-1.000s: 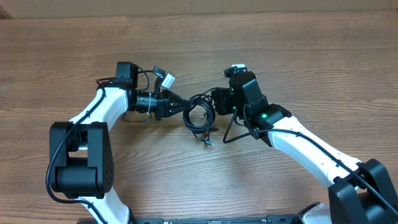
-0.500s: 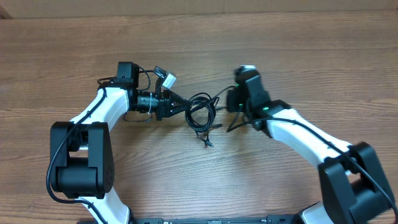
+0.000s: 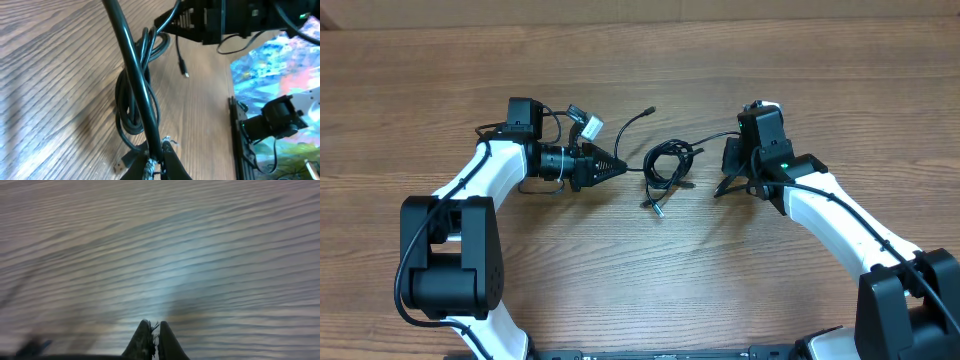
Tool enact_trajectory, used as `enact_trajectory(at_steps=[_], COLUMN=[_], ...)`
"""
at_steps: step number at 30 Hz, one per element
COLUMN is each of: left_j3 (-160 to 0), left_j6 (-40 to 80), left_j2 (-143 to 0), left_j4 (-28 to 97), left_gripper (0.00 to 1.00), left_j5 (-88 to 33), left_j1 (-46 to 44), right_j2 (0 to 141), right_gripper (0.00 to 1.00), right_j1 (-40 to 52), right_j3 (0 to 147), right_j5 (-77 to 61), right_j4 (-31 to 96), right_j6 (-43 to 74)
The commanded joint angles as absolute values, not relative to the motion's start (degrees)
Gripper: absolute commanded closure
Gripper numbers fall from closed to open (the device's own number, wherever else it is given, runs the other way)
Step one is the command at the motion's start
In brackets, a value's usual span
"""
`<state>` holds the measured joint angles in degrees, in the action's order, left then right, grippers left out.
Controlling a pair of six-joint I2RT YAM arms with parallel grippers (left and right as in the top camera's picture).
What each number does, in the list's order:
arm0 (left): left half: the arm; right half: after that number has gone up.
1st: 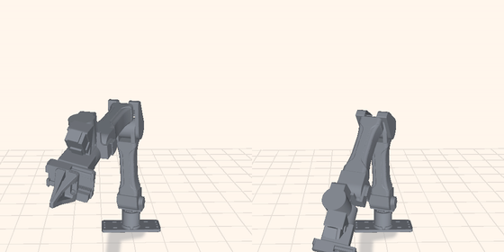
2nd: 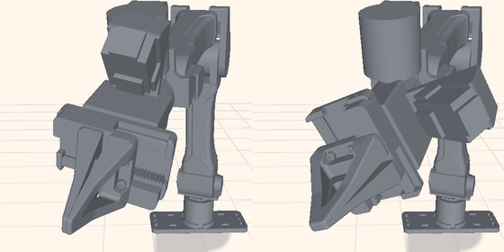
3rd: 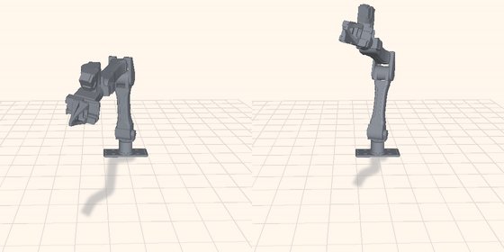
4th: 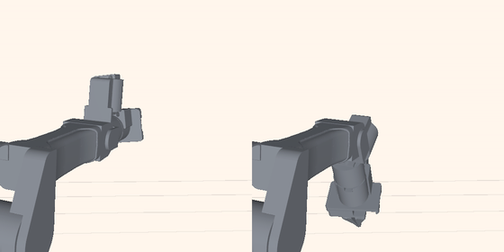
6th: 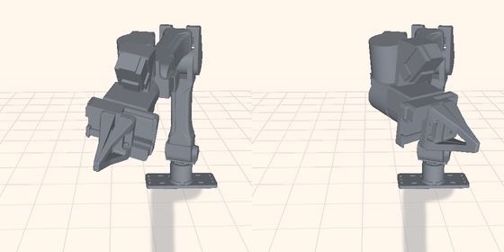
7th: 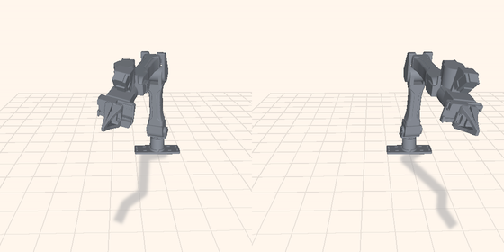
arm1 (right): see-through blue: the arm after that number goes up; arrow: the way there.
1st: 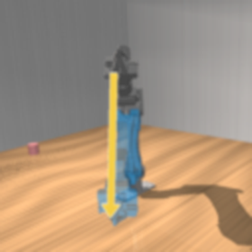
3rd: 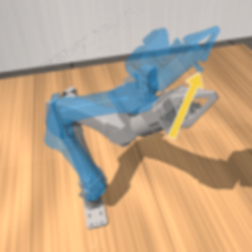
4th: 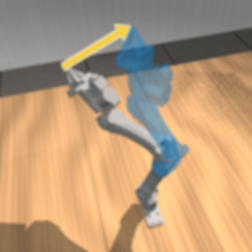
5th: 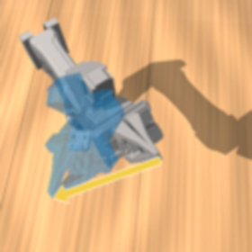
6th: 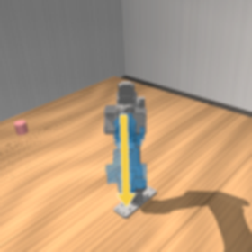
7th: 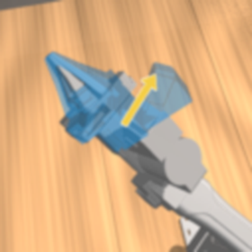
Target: Untangle cables
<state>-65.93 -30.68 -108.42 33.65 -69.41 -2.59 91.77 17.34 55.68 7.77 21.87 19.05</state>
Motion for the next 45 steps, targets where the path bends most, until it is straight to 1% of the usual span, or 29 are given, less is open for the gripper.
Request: enact_trajectory(at_steps=[1,5,9,10,12,14,19,20,21,22,25,31,35,40,43,45], left_j3=[-65.73,-65.76,-65.76,-65.76,-65.76,-65.76,-65.73,-65.76,-65.76,-65.76,-65.76,-65.73,-65.73,-65.73,-65.73,-65.73], left_j6=[-26.09,-20.51,-19.00,-19.00,-19.00,-19.00,-18.98,-19.00,-19.00,-19.00,-17.74,-7.68,-6.79,-6.33,-2.44,0.86], left_j2=[-106.83,-106.83,-106.83,-106.83,-106.83,-106.83,-106.83,-106.83,-106.83,-106.83,-106.83,-106.83,-106.83,-106.85,-106.87,-106.87], left_j4=[32.21,29.89,29.28,29.28,29.30,29.30,29.32,29.30,29.32,29.30,29.26,28.01,27.59,26.81,26.04,25.61], left_gripper=[0.96,0.96,0.96,0.95,0.89,0.86,0.85,0.83,0.77,0.73,0.71,0.58,0.53,0.52,0.58,0.59], left_j5=[-64.95,-60.86,-59.51,-59.51,-59.53,-59.55,-59.53,-59.53,-59.53,-59.44,-56.71,-43.90,-42.85,-42.04,-35.62,-30.17], left_j1=[-2.22,-2.22,-2.22,-2.22,-2.28,-2.28,-2.28,-2.28,-2.28,-2.28,-2.28,-2.35,-3.01,-5.43,-7.84,-9.69], right_j2=[90.43,90.43,90.43,90.43,90.43,90.43,90.45,90.45,90.45,90.45,90.45,90.56,90.56,90.56,90.56,90.56], right_gripper=[0.96,0.96,0.96,0.96,0.96,0.96,0.96,0.96,0.96,0.96,0.96,0.96,0.96,0.96,0.96,0.96], right_j1=[17.02,17.04,17.58,17.91,18.52,19.14,21.19,21.58,22.02,22.33,22.72,22.72,22.76,22.76,22.79,22.81], right_j3=[55.57,55.57,55.55,55.55,55.55,55.55,55.55,55.55,55.55,55.55,55.55,55.55,55.55,55.55,55.55,55.55], right_j5=[-1.87,-10.92,-18.70,-19.68,-19.84,-19.81,-19.79,-19.79,-19.79,-19.79,-19.59,-19.57,-19.09,-16.10,-16.16,-16.14], right_j4=[21.39,21.15,21.19,21.19,21.17,21.10,20.93,20.67,20.21,19.68,18.00,16.27,16.36,16.73,16.75,16.84], right_j6=[19.11,19.16,19.33,19.33,19.55,19.57,19.53,19.53,19.53,19.53,19.55,21.39,24.77,32.82,34.35,34.33])
